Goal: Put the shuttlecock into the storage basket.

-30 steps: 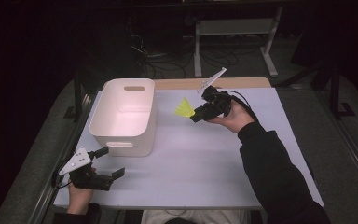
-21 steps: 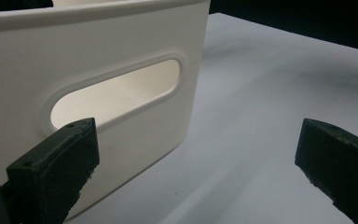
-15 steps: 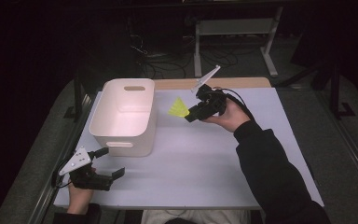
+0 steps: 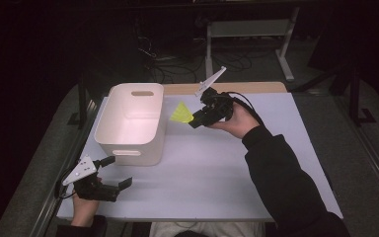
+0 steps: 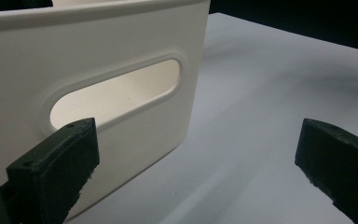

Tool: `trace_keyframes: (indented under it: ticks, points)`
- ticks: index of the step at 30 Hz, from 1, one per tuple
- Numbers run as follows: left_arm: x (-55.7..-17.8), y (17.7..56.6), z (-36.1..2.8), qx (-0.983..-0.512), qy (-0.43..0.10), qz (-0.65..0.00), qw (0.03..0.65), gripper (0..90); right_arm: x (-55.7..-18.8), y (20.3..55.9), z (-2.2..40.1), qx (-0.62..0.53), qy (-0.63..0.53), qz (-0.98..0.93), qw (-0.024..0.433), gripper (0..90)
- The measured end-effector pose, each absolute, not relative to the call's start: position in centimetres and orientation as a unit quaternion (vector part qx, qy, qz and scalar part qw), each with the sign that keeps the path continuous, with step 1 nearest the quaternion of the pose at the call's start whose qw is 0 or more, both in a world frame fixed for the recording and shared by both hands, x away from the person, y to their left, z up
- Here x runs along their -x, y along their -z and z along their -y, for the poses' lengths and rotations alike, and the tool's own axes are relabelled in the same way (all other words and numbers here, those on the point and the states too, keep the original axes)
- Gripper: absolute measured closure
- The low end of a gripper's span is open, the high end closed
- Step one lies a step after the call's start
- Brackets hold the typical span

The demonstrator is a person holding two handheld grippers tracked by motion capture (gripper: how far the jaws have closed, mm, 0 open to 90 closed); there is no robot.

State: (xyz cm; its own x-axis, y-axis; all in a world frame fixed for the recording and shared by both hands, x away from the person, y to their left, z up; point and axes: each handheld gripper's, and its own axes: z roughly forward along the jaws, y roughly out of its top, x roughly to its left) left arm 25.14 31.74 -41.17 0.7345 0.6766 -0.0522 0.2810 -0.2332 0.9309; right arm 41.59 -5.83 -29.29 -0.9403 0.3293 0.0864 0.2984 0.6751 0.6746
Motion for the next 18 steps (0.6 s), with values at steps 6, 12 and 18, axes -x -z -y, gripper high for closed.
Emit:
trace_keyframes:
  ticks: [6,12,18]
  points:
    - [-25.2,41.2,-31.7,-0.762,-0.184,-0.315,0.535,0.0,-41.7,28.9,5.1,-0.167,-0.367,-0.915,0.021,63.1]
    - [-25.2,41.2,-31.7,-0.762,-0.184,-0.315,0.535,0.0,-41.7,28.7,4.4,-0.161,-0.366,-0.916,0.021,63.0]
    - [-25.2,41.2,-31.7,-0.759,-0.186,-0.316,0.537,0.0,-41.7,28.4,3.9,-0.156,-0.368,-0.916,0.022,63.0]
